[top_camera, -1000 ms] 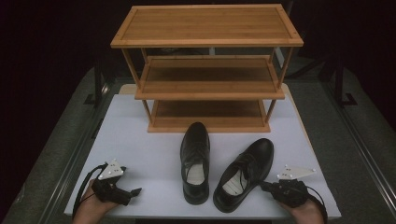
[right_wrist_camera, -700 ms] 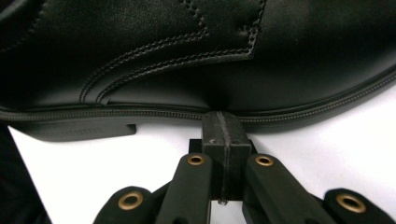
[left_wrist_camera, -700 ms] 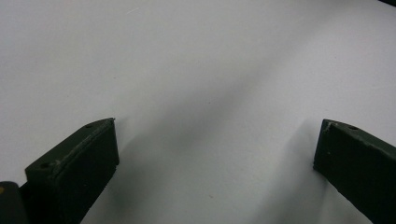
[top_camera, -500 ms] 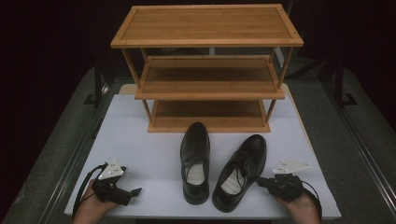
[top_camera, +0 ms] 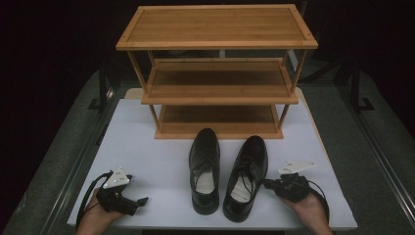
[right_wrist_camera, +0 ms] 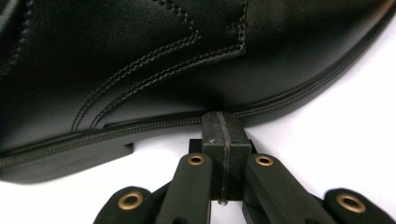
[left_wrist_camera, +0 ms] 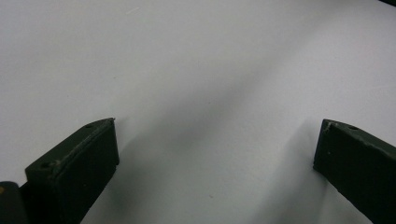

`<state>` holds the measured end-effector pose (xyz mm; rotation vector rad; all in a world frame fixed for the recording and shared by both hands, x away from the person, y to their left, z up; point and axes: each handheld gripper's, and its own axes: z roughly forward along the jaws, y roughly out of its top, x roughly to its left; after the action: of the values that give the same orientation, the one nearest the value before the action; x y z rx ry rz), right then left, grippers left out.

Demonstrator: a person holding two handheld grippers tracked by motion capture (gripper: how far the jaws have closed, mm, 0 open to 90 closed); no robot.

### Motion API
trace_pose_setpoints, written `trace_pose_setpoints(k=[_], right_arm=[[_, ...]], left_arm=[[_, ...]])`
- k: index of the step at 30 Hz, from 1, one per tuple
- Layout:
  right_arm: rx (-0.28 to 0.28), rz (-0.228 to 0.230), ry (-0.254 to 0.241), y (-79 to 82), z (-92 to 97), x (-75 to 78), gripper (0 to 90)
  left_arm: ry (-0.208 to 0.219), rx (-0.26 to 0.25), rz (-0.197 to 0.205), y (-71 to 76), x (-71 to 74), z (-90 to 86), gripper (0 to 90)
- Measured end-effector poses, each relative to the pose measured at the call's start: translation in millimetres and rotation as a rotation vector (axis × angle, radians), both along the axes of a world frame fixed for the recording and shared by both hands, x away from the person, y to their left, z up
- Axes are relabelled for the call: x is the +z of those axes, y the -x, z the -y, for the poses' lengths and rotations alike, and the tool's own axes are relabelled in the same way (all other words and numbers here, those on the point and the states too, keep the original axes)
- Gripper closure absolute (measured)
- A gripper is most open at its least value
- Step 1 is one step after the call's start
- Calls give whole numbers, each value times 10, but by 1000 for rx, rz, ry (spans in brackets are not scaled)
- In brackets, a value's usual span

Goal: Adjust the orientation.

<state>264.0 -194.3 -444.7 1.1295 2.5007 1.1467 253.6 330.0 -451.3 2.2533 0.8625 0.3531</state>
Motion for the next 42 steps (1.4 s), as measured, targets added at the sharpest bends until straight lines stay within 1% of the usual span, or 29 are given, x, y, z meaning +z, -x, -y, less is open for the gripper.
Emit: trace_pose_setpoints(k=[3,4,7,8,12,19,26,32,34,36,37,39,42], right_arm=[[2,-1,-1,-33,-23,-1,899],[8,-2,1,-77,-54,1,899],[13,-2,3,-112,-81,4,899],[18,-1,5,-153,-110,5,899],[21,0,9,-219,-165,8,899],[25,-3,9,-254,-189,9,899],[38,2,16,-322,-248,13,899],[33,-2,10,-320,-236,10,897],[22,8,12,-316,-210,24,870],[11,9,-2,-318,-162,41,843],[4,15,-1,-320,-135,50,827],[-6,15,-5,-321,-87,73,784],[-25,33,-14,-314,-25,109,698]], left_arm=[[0,0,0,0,0,0,0],[-1,0,0,0,0,-1,0],[-1,0,0,0,0,-1,0],[-1,-1,0,0,0,-1,0],[0,-1,0,0,0,-1,0],[0,0,0,0,0,-1,0],[1,1,0,0,-1,0,0],[0,0,0,1,0,0,0],[0,-1,0,0,0,-1,0],[0,0,0,-1,0,-1,0],[1,0,0,0,0,-1,0],[0,0,0,-1,1,-1,0],[-2,1,0,0,4,1,0]])
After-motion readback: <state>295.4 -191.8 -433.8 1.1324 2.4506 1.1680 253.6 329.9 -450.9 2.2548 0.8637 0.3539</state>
